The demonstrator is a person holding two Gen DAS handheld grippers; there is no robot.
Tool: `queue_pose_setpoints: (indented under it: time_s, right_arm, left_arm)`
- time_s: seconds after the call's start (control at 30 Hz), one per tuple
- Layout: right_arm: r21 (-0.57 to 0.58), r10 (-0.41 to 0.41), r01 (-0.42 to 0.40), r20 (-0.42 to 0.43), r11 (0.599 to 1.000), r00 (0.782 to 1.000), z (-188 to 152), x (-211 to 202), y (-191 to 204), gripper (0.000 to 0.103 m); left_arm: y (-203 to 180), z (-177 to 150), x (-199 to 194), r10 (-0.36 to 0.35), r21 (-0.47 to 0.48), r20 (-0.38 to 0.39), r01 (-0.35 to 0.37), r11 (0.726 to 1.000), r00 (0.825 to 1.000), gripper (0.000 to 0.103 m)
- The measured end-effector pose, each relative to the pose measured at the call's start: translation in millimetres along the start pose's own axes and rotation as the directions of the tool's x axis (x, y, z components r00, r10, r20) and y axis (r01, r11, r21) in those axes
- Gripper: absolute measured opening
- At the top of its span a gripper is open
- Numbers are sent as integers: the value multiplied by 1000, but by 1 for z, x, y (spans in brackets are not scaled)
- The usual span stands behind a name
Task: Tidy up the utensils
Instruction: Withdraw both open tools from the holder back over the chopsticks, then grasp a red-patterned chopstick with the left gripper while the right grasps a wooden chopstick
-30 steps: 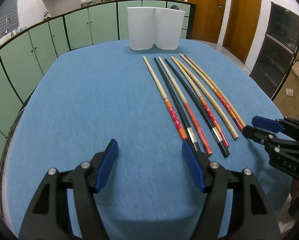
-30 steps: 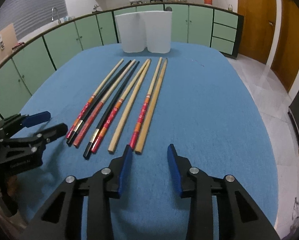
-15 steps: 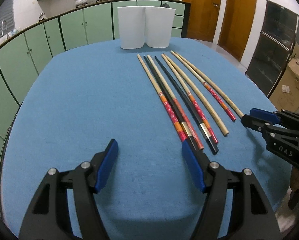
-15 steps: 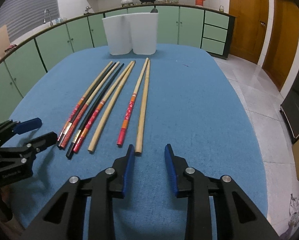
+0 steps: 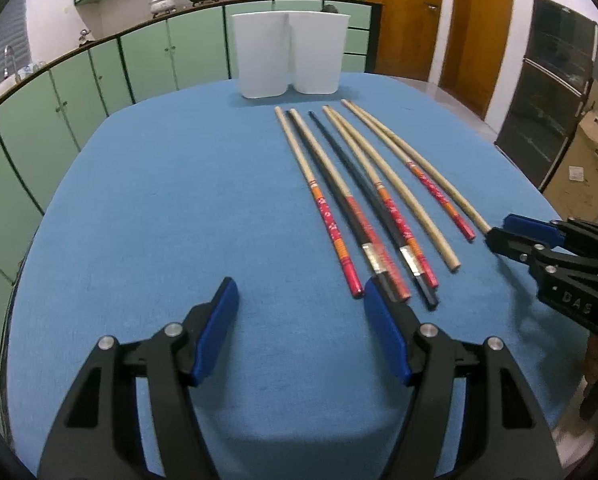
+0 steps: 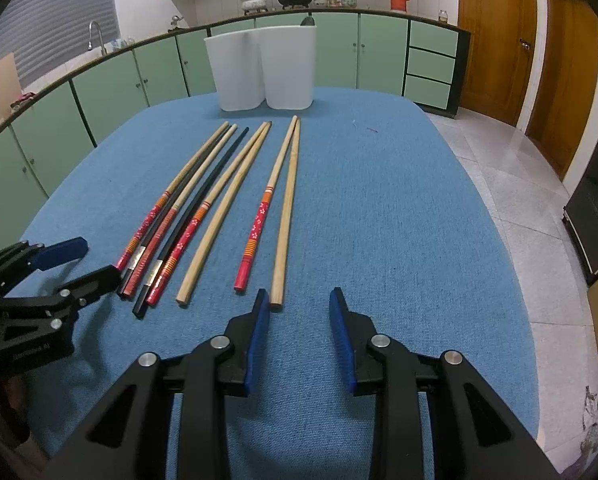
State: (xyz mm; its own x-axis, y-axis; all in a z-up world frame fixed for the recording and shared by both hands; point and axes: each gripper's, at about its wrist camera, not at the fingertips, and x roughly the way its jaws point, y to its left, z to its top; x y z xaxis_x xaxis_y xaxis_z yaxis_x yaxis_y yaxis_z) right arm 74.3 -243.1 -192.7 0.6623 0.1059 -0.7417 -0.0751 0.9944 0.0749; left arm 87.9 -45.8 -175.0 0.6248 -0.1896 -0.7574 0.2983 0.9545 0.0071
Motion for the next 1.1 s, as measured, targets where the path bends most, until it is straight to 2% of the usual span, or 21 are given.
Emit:
queue_pose_setpoints:
  time_s: [0.13, 0.33, 0.6, 0.93, 1.1]
  right_arm:
    - [9, 7, -7, 6, 1000, 1000, -1, -1, -1, 31]
    - [1, 17, -17, 12, 1000, 1000, -3, -2, 4, 31]
    - [-15, 16, -16, 29, 1000, 999, 1, 4, 10, 18]
    - [-22, -6, 7, 57, 1000, 998, -1, 7, 13, 17]
    - [-18, -5, 6, 63, 1000, 998, -3, 6, 13, 16]
  left_arm:
    - [8, 0, -3, 26, -20, 3, -26, 999, 1000, 64]
    - [0, 0, -3, 1, -9, 10, -1, 1000, 1000, 62]
    - [4, 3, 0, 10, -45, 17, -9, 999, 1000, 57]
    - [-4, 4, -1, -25, -41, 28, 26, 999, 999, 55]
    - [-4, 4, 3, -5, -53, 29, 7, 999, 1000, 51]
